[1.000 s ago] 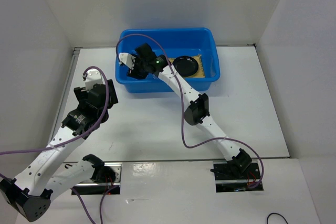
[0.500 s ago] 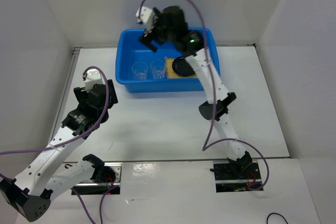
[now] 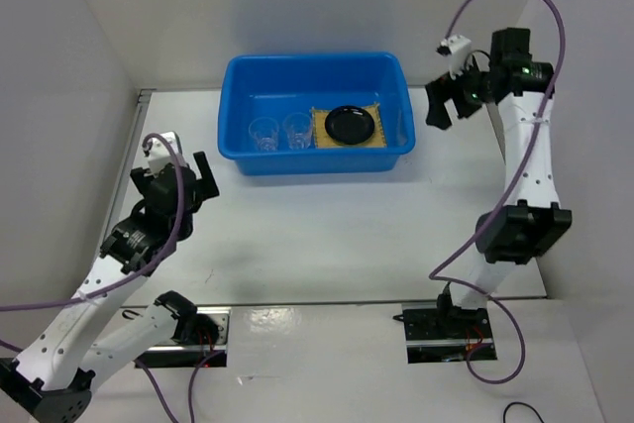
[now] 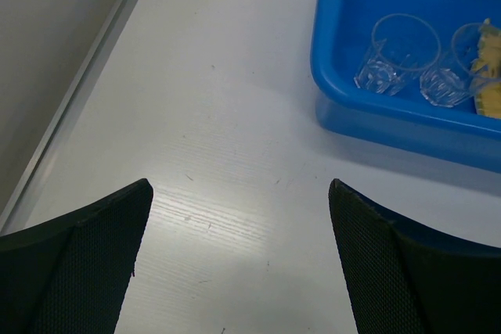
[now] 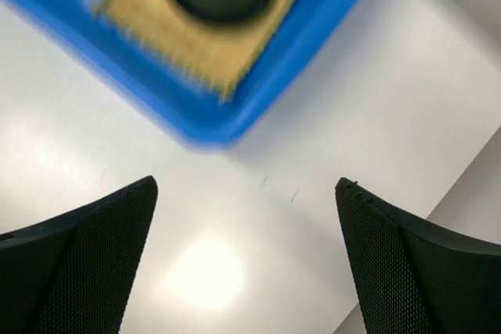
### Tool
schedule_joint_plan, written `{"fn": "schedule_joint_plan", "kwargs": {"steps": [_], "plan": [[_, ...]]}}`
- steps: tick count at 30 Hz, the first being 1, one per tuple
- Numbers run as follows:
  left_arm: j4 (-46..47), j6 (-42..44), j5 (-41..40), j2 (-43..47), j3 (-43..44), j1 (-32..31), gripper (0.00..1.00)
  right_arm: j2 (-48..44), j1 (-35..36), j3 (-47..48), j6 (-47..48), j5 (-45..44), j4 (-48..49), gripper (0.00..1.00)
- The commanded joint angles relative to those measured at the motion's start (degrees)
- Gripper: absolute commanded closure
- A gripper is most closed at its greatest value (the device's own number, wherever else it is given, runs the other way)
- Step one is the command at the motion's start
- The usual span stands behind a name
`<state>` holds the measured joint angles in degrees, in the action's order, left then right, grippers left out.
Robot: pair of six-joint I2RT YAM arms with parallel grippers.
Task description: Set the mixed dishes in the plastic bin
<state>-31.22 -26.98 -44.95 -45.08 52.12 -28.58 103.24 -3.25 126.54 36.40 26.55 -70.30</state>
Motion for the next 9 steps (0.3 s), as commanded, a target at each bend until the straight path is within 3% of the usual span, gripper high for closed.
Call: {"fn": "schedule_joint_plan", "kwargs": {"steps": [1,6,9], "plan": [[4.0,1.8,1.9,4.9,0.0,0.4,0.01,-14.3,-3.5,-16.1,2.3,6.9,2.4,0.01],[6.9,0.5,5.8,11.8,-1.8,0.4,0.01,-34.0,-4.8,-44.0,1.3,-0.2,16.1,0.01],[8.8,1.2,9.7,15.0,-3.6,0.4,0.01,-40.6,-4.8,-49.9,-0.2,-3.6,17.7,0.01]]}}
